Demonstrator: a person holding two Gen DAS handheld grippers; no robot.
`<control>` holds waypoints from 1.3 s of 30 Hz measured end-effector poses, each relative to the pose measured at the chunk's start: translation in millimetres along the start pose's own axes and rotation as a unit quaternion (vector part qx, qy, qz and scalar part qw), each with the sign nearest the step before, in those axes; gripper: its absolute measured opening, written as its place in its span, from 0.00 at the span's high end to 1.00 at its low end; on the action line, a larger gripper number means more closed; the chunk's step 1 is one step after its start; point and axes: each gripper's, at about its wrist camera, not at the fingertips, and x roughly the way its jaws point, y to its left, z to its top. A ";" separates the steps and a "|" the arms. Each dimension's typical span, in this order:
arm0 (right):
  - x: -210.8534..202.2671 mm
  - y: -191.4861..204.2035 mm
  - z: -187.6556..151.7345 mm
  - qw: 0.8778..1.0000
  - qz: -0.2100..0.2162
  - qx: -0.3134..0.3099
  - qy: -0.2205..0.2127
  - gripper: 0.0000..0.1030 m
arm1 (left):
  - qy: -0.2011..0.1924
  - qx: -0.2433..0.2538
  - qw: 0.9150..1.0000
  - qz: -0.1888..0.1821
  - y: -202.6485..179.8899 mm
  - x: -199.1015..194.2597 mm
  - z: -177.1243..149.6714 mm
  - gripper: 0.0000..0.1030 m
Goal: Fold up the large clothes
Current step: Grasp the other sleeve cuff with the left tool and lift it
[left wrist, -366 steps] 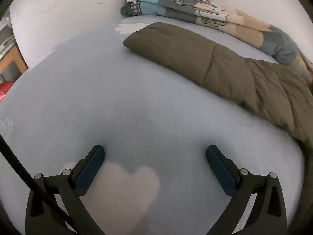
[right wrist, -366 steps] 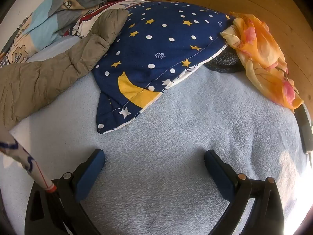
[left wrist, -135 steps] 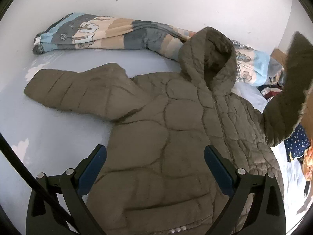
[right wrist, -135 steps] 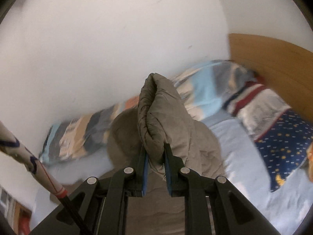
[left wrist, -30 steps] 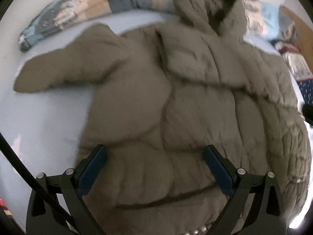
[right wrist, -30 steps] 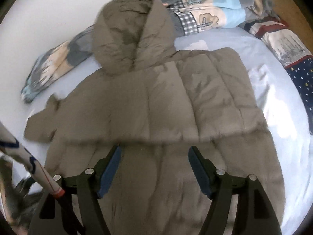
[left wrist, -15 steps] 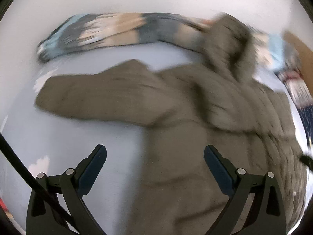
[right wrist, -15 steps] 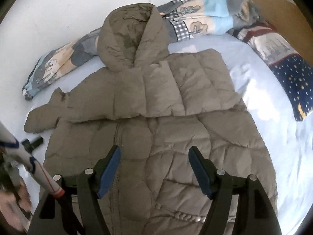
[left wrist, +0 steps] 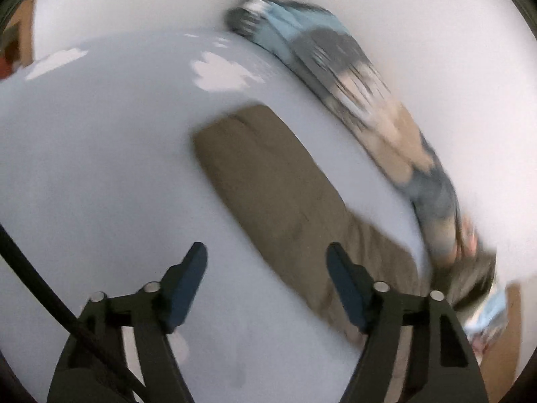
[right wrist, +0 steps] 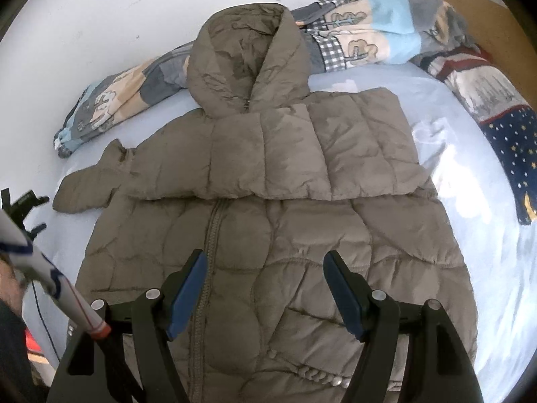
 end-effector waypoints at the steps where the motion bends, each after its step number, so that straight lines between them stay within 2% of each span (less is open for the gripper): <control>1: 0.1 0.7 0.1 1.000 0.003 -0.002 -0.001 0.26 | -0.005 -0.018 1.000 -0.006 10.1 2.0 8.9 0.32; 5: 0.7 3.3 1.2 1.000 0.011 -0.005 -0.010 0.26 | 0.005 -0.085 0.994 -0.067 37.2 22.9 31.3 0.37; 8: 6.4 6.0 -0.3 1.000 0.009 -0.012 -0.010 0.26 | 0.012 -0.095 0.993 -0.074 37.4 49.3 44.2 0.41; 12: 14.4 5.9 -1.9 1.000 0.006 -0.010 0.000 0.26 | 0.020 -0.122 0.991 -0.058 46.7 85.6 51.2 0.43; 14: 15.8 5.6 -2.0 1.000 0.004 -0.010 -0.001 0.26 | 0.010 -0.135 0.988 -0.070 51.0 96.2 52.9 0.43; 16: 15.9 4.7 -1.5 1.000 0.002 -0.009 -0.004 0.26 | -0.002 -0.127 0.989 -0.072 48.3 100.6 57.3 0.43; 17: 16.3 4.1 -1.3 1.000 0.005 -0.009 -0.003 0.26 | -0.007 -0.121 0.990 -0.068 45.6 101.4 58.8 0.62; 19: 17.7 3.9 -1.0 1.000 0.004 -0.010 -0.002 0.26 | -0.012 -0.108 0.992 -0.055 39.3 101.0 60.6 0.82; 23: 17.1 -1.9 0.6 1.000 0.000 0.000 -0.004 0.26 | -0.029 -0.093 0.993 -0.070 21.3 82.1 63.0 0.86; 28: 5.3 -10.5 4.7 1.000 0.001 0.022 -0.018 0.26 | -0.046 -0.008 0.995 -0.087 -34.4 32.7 61.4 0.86; 31: -6.6 -15.5 8.6 0.999 0.002 0.036 -0.033 0.26 | -0.054 0.045 0.992 -0.105 -78.4 1.2 52.3 0.86; 36: -35.7 -27.4 17.6 0.995 0.004 0.060 -0.074 0.26 | -0.058 0.123 0.979 -0.154 -166.7 -56.9 18.7 0.86; 39: -51.2 -35.7 21.3 0.993 0.003 0.072 -0.094 0.26 | -0.058 0.170 0.966 -0.189 -224.3 -91.7 -10.8 0.86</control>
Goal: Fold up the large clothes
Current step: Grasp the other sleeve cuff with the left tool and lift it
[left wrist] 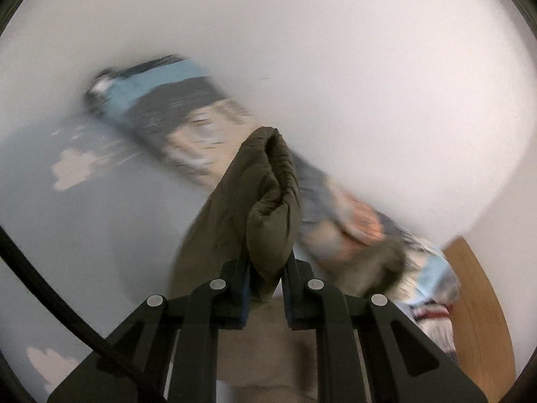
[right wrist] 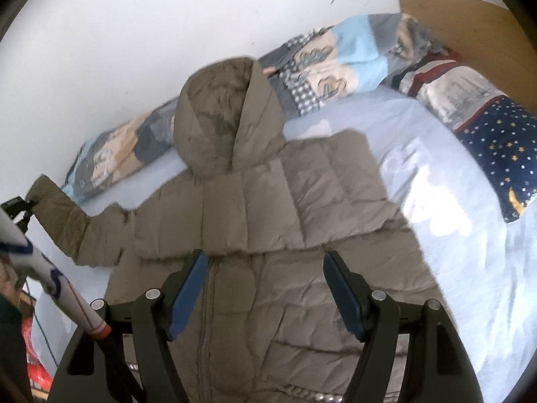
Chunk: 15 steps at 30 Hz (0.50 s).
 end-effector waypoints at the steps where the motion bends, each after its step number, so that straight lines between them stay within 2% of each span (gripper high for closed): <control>1: -6.2 -5.6 3.7 1.000 -0.001 0.012 -0.008 0.26 | 0.003 0.014 1.000 -0.013 -25.0 -1.5 -2.8 0.86; 4: -20.8 -21.4 12.8 0.999 0.004 0.040 -0.026 0.26 | 0.016 0.047 0.998 -0.049 -91.3 -2.6 -19.2 0.86; 7: -33.0 -37.6 19.5 0.997 -0.005 0.064 -0.045 0.26 | 0.040 0.073 0.994 -0.078 -149.2 6.6 -49.5 0.86; 11: -44.1 -67.6 28.0 0.992 -0.011 0.109 -0.056 0.26 | 0.084 0.098 0.986 -0.106 -211.5 34.8 -104.6 0.86; 15: -51.7 -85.1 35.3 0.990 -0.034 0.116 -0.071 0.26 | 0.134 0.114 0.979 -0.108 -257.0 80.5 -173.2 0.86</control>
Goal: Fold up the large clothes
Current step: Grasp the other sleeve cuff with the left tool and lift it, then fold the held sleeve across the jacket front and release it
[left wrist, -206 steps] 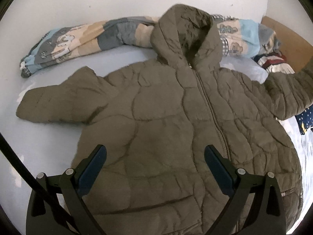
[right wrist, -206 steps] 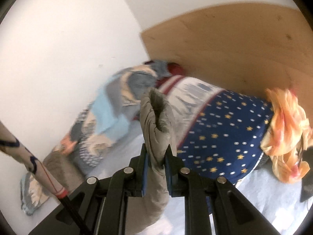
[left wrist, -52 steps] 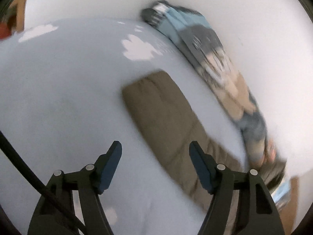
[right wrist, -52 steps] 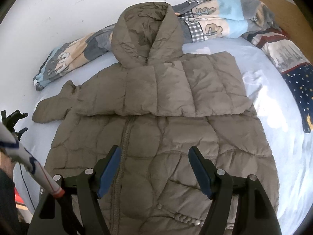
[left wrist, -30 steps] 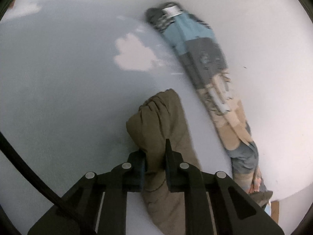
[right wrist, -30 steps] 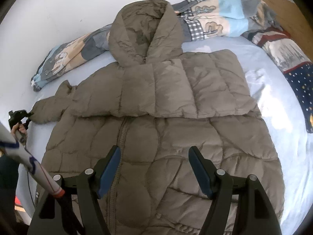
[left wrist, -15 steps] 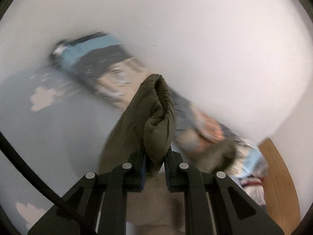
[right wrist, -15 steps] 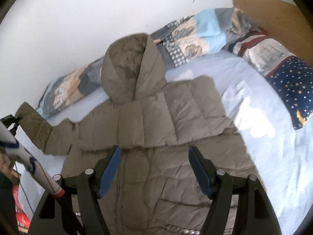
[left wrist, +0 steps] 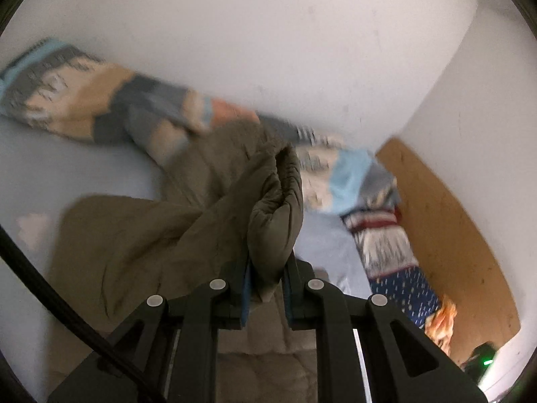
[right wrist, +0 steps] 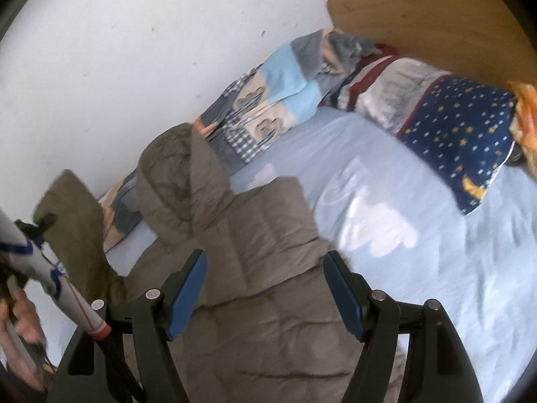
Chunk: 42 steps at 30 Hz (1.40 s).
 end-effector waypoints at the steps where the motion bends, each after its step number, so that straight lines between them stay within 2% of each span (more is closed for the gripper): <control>1: -1.2 -2.8 1.5 1.000 -0.003 0.001 -0.003 0.26 | 0.013 0.003 1.000 0.003 -5.2 16.2 -10.4 0.86; 5: -4.2 -13.9 9.5 1.000 -0.012 0.008 -0.009 0.26 | 0.080 0.008 0.996 0.028 -16.6 90.9 -60.1 0.86; 9: -2.6 -20.8 10.7 1.000 -0.007 0.017 0.003 0.26 | 0.124 0.043 0.990 0.055 -27.3 121.3 -104.5 0.83; 10: -2.3 -21.0 11.2 1.000 -0.007 0.016 0.005 0.26 | 0.138 0.059 0.987 0.059 -33.8 124.9 -111.8 0.72; 11: -1.7 -20.8 11.0 1.000 -0.005 0.015 0.007 0.26 | 0.156 0.075 0.983 0.052 -39.9 126.6 -115.9 0.55; 12: -0.6 -20.3 11.3 1.000 -0.002 0.014 0.011 0.26 | 0.161 0.086 0.982 0.046 -42.2 122.1 -118.6 0.50; 14: 2.4 -20.9 9.9 1.000 0.004 0.018 0.018 0.26 | 0.147 0.108 0.982 0.039 -49.4 102.0 -113.9 0.49; 16: 5.9 -23.0 8.4 0.999 0.013 0.026 0.028 0.26 | 0.135 0.110 0.984 0.029 -51.0 78.2 -103.5 0.47; 20: 14.8 -24.4 4.6 0.998 0.026 0.036 0.046 0.26 | 0.097 0.092 0.989 0.055 -16.6 10.1 -91.4 0.34; 22: 20.7 -24.5 1.2 0.997 0.035 0.041 0.057 0.26 | 0.078 0.094 0.988 0.099 11.1 -22.4 -92.2 0.28; 25: 34.4 -22.3 -8.0 0.993 0.065 0.048 0.089 0.26 | 0.047 0.095 0.977 0.187 65.6 -62.8 -100.5 0.27; 27: 47.0 -19.7 -17.4 0.989 0.086 0.052 0.110 0.26 | 0.036 0.055 0.977 0.202 107.5 -80.0 -107.1 0.27; 29: 56.8 -16.1 -24.1 0.986 0.100 0.048 0.127 0.26 | 0.027 0.000 0.977 0.213 147.0 -86.8 -112.3 0.27; 31: 64.0 -10.5 -30.2 0.984 0.109 0.035 0.133 0.26 | 0.039 -0.020 0.974 0.221 167.3 -83.0 -109.5 0.27; 33: 70.0 -6.1 -34.8 0.987 0.094 0.023 0.130 0.26 | 0.044 -0.033 0.976 0.211 180.7 -79.5 -101.6 0.28; 37: 99.1 -1.1 -40.3 0.982 0.097 0.056 0.151 0.26 | 0.052 -0.018 0.978 0.200 182.3 -72.8 -91.5 0.27; 42: 162.1 -4.6 -48.4 0.973 0.060 0.126 0.185 0.27 | 0.053 -0.016 0.979 0.198 188.1 -65.6 -85.2 0.27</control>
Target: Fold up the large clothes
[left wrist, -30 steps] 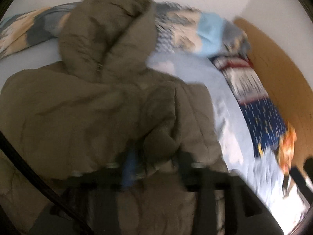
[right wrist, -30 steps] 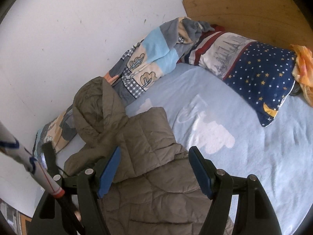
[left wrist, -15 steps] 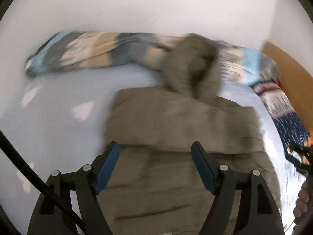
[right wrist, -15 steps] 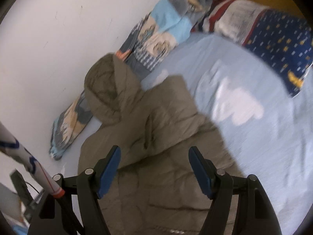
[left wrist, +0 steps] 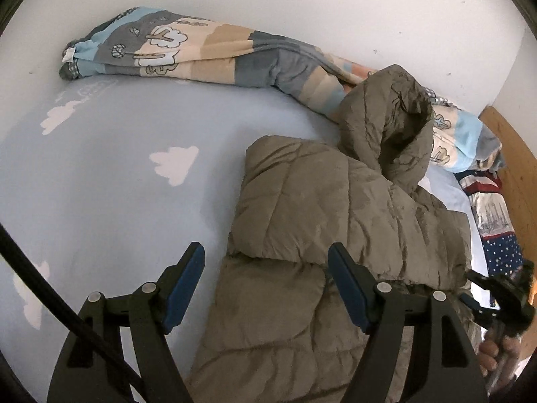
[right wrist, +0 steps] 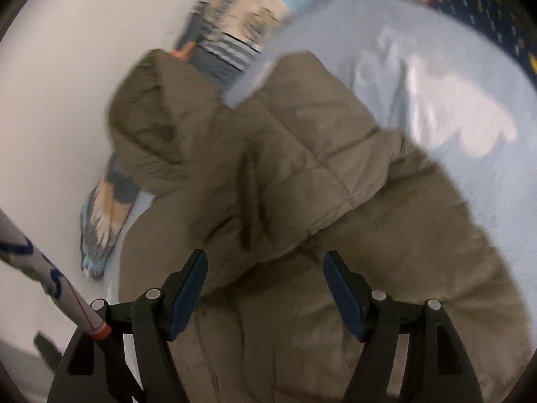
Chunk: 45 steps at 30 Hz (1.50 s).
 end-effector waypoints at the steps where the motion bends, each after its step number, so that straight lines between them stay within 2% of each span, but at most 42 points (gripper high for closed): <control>1: 4.6 -0.6 2.8 1.000 -0.002 0.007 -0.001 0.34 | 0.001 -0.005 1.000 0.005 4.1 2.8 1.4 0.27; 3: 18.5 0.7 10.2 1.000 0.005 0.015 -0.004 0.48 | 0.006 -0.016 1.000 0.006 11.7 8.3 3.6 0.27; 4: 21.2 2.5 12.4 1.000 0.003 0.015 -0.002 0.61 | 0.009 -0.020 1.000 0.010 14.4 11.7 5.0 0.27; 5: 21.8 6.4 14.7 1.000 -0.009 0.010 -0.008 0.79 | 0.008 -0.023 1.000 0.013 16.9 14.2 6.4 0.27; 7: 13.2 14.3 19.4 0.999 -0.029 -0.009 -0.028 0.93 | 0.005 -0.026 0.999 0.018 18.5 17.2 9.3 0.27; 11: 2.9 24.1 27.2 0.990 -0.099 -0.071 -0.066 0.93 | -0.002 -0.019 0.999 0.029 12.4 27.6 16.2 0.27; 12: 6.6 24.4 27.9 0.987 -0.116 -0.087 -0.066 0.94 | -0.001 -0.018 0.999 0.032 10.5 30.4 16.6 0.27; 15: 18.5 21.3 26.2 0.984 -0.130 -0.104 -0.055 0.94 | 0.010 0.002 0.999 0.042 -0.7 45.2 13.0 0.27; 21: 23.3 12.0 24.5 0.984 -0.130 -0.115 -0.041 0.94 | 0.046 0.053 0.994 0.089 -16.2 81.6 -4.3 0.27; 24: 21.9 12.3 24.3 0.986 -0.119 -0.117 -0.026 0.93 | 0.044 0.067 0.992 0.099 -19.3 83.5 -6.9 0.27; 27: 8.5 13.1 21.1 0.984 -0.126 -0.122 -0.019 0.87 | 0.042 0.079 0.990 0.106 -22.2 79.9 -5.9 0.27; 29: -5.9 17.1 17.7 0.981 -0.140 -0.127 -0.033 0.86 | 0.028 0.078 0.990 0.113 -24.9 69.9 -2.1 0.27; 32: -28.2 33.0 12.5 0.975 -0.140 -0.155 -0.075 0.86 | -0.021 0.084 0.989 0.119 -32.0 47.0 5.7 0.27; 35: -27.0 50.1 11.3 0.973 -0.122 -0.181 -0.081 0.86 | -0.037 0.100 0.989 0.099 -41.4 37.8 6.7 0.27; 37: -14.4 57.9 10.8 0.972 -0.118 -0.190 -0.071 0.86 | -0.023 0.112 0.989 0.092 -46.1 45.8 3.0 0.27; 40: 9.3 68.0 10.2 0.970 -0.118 -0.207 -0.053 0.86 | 0.009 0.119 0.988 0.101 -46.2 66.6 -4.1 0.27; 43: 34.3 72.9 7.4 0.961 -0.148 -0.232 -0.035 0.85 | 0.034 0.115 0.987 0.104 -42.6 82.5 -7.8 0.27; 45: 50.7 69.2 5.9 0.956 -0.169 -0.238 -0.018 0.79 | 0.042 0.110 0.988 0.100 -40.4 86.1 -7.5 0.27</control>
